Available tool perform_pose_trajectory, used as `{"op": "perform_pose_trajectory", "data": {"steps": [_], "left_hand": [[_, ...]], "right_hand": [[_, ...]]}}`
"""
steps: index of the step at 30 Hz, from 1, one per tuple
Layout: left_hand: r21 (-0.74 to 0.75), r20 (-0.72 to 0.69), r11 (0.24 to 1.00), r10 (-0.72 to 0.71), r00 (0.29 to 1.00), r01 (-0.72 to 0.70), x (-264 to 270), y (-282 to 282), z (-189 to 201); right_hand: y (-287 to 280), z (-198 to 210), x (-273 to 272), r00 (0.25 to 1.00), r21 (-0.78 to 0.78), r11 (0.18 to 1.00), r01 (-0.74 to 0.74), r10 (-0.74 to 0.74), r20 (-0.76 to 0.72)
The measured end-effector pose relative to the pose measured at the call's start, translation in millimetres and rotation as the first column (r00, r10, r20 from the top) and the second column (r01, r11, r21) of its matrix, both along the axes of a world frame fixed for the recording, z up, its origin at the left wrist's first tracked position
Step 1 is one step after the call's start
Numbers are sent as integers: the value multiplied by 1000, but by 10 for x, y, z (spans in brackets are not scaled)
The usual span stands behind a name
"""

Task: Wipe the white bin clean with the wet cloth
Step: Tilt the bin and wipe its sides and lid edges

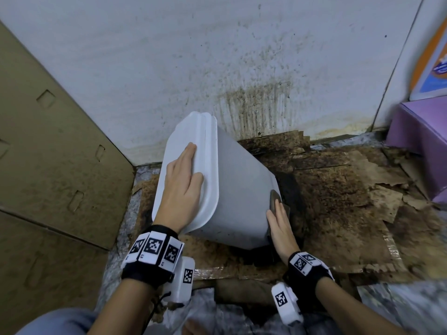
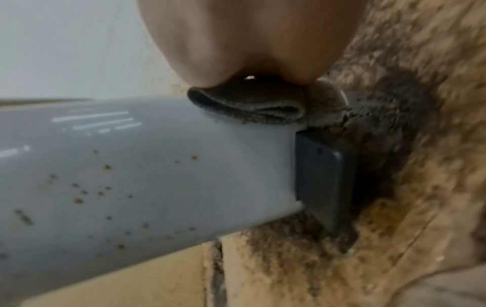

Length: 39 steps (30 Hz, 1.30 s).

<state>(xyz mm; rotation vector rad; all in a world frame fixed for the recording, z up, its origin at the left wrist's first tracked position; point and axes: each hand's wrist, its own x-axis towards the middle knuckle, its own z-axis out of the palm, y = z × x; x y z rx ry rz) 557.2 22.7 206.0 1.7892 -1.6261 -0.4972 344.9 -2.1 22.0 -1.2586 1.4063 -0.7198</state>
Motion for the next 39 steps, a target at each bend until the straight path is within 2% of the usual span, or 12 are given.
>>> {"op": "perform_pose_trajectory", "data": {"steps": [4,9,13,16,18,21,24,27,31,36,39], "left_hand": [[-1,1,1000,6,1000,-6,-4,-15,-6],[3,7,1000,6,1000,-6,-21,-11,12],[2,25,1000,1,1000,-1,-30,-14,26],[3,47,1000,-5,999,5,-62,-20,37],[4,70,1000,-14,997,13,-87,-29,47],[20,91,999,-37,995,35,-146,-24,76],[33,94,998,-57,994,54,-231,-24,109],[25,90,998,-52,995,50,-353,-43,141],[25,13,998,-60,998,60,-550,-69,203],[37,-59,997,-62,996,64,-741,-121,258],[51,-201,996,-61,978,73,-824,-147,304]], "right_hand": [[-23,51,52,997,8,997,70,-70,11],[58,253,163,987,-59,985,163,-162,13],[88,582,321,991,-114,986,120,-113,67],[98,928,452,988,-181,981,69,-43,146],[96,1172,519,968,-225,972,68,-10,249],[46,1427,571,896,-256,960,114,12,444],[-40,1584,548,843,-227,962,154,-7,538],[-86,1675,513,849,-250,958,137,17,528],[-106,1674,463,915,-287,951,117,9,403],[-98,1748,289,961,-314,943,111,-22,275],[-121,1751,178,980,-340,936,93,-26,196]]}}
